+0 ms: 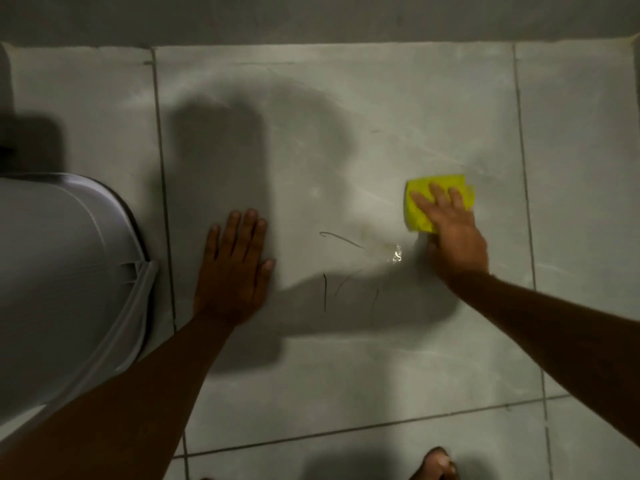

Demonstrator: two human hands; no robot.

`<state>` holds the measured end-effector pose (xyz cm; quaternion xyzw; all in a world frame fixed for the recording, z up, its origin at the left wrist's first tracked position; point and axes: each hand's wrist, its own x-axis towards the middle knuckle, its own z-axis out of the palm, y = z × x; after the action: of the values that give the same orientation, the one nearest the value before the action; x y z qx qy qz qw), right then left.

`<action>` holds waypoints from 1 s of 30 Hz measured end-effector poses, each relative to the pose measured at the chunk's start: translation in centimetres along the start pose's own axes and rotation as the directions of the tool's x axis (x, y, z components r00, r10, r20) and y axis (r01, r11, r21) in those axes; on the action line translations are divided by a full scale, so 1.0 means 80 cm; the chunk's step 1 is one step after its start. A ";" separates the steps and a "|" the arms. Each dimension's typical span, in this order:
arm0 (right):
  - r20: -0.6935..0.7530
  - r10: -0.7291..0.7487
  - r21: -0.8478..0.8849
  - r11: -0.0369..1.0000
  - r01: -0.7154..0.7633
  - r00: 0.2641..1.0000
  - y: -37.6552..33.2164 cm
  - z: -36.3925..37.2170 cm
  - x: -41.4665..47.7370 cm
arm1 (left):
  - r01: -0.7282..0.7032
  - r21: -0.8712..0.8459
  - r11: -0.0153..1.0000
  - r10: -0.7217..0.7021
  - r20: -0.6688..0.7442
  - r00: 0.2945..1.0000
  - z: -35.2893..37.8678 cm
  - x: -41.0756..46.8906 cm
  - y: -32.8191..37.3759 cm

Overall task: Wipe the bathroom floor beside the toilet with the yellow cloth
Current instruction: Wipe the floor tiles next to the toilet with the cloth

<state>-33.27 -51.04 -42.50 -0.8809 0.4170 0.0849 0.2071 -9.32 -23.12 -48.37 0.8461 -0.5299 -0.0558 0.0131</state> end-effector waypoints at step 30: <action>0.076 -0.278 -0.123 0.951 0.285 0.958 -0.095 0.056 -0.059 | 0.000 -0.020 1.000 -0.001 -0.007 1.000 0.003 0.001 -0.002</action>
<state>-30.27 -41.48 -42.78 -0.9403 0.2744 0.1076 0.1702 -9.20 -23.12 -48.64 0.8463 -0.5290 -0.0582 0.0234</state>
